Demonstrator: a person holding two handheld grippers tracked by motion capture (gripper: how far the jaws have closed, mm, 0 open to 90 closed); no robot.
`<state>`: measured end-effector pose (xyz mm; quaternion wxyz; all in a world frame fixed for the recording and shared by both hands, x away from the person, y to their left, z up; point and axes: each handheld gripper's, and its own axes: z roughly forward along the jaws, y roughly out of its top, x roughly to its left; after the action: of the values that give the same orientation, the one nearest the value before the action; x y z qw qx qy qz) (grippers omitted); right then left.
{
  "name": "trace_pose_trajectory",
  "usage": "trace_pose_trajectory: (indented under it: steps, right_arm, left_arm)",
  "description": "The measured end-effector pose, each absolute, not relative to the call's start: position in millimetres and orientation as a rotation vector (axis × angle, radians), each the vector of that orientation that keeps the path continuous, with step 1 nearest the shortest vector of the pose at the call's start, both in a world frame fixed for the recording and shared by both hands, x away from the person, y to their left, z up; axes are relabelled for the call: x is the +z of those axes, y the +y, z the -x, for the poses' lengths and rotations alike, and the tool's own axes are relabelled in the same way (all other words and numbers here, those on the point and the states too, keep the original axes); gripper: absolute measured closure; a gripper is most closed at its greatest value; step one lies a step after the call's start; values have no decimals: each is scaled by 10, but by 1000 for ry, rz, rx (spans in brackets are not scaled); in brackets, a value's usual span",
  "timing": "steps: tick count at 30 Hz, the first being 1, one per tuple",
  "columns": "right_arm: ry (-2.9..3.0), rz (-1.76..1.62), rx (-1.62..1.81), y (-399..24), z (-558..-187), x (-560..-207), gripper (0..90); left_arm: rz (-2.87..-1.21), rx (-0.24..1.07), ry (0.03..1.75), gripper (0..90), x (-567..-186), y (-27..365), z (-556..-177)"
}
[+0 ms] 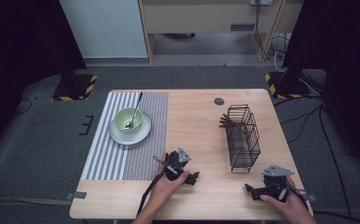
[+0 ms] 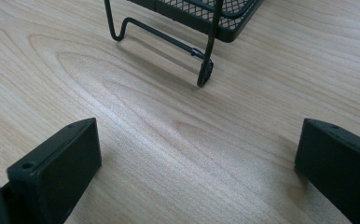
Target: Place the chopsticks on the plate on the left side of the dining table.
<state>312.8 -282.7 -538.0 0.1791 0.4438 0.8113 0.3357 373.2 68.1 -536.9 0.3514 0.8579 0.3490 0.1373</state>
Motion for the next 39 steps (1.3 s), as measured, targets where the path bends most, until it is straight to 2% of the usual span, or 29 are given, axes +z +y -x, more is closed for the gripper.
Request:
trace_pose_trajectory:
  steps: [12,22,28,39]
  right_arm:
    - [2298,-1249,952,-2831,-3131,-5381,4]
    - [2299,-1245,953,-2833,-3131,-5381,4]
    - [2299,-1245,953,-2833,-3131,-5381,4]
    - [2298,-1248,952,-2832,-3133,-5381,4]
  left_arm:
    - [-2235,333,856,27,-5350,661,-3681]
    - [-2219,180,782,32,-5115,624,-3653]
    - [-2276,173,734,34,-4972,604,-3725]
    - [-2287,219,749,45,-4809,492,-3961]
